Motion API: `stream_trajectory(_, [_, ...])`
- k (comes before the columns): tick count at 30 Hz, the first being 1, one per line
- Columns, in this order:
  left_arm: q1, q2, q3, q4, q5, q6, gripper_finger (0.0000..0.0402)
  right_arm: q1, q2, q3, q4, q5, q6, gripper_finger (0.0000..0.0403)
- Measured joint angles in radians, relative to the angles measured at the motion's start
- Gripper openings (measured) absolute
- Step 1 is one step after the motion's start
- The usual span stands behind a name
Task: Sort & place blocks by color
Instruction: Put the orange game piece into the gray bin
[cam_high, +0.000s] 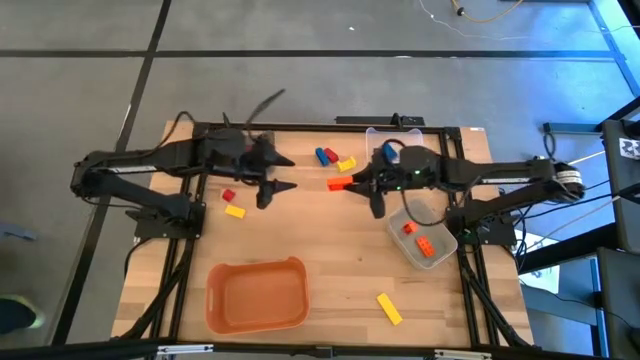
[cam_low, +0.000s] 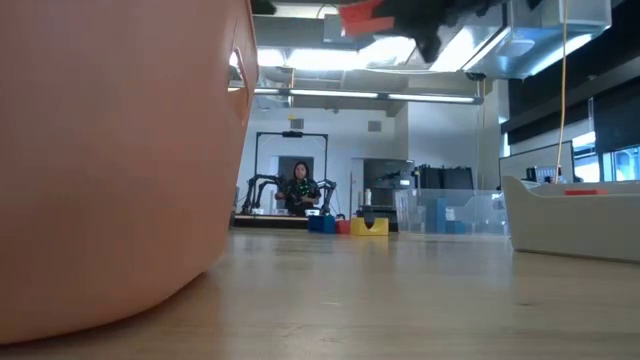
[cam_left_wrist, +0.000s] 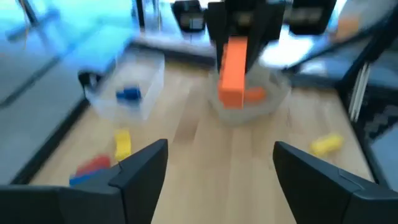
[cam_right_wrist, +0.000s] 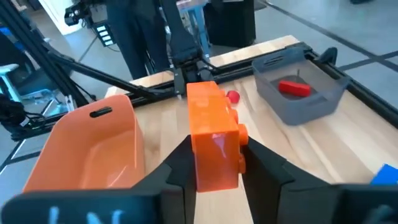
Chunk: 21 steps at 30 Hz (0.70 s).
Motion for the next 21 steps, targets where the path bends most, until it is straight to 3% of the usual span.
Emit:
stream_trajectory(2, [0.002, -0.043, -0.039, 0.026, -0.005, -0.012, 0.0281, 0.0, -0.036, 0.0, -0.025, 0.012, 0.0, 0.0094])
stream_trajectory(13, [-0.001, -0.227, -0.348, 0.533, -0.024, -0.154, 0.0279, 0.0, -0.12, 0.0, -0.047, 0.048, -0.006, 0.0094])
stream_trajectory(19, [0.0, -0.237, -0.364, 0.561, -0.032, -0.155, 0.0279, 0.0, -0.119, 0.002, -0.064, 0.053, 0.04, 0.0094])
stream_trajectory(21, [0.0, -0.238, -0.364, 0.562, -0.033, -0.155, 0.0279, 0.0, -0.118, 0.047, -0.209, 0.053, 0.064, 0.0094])
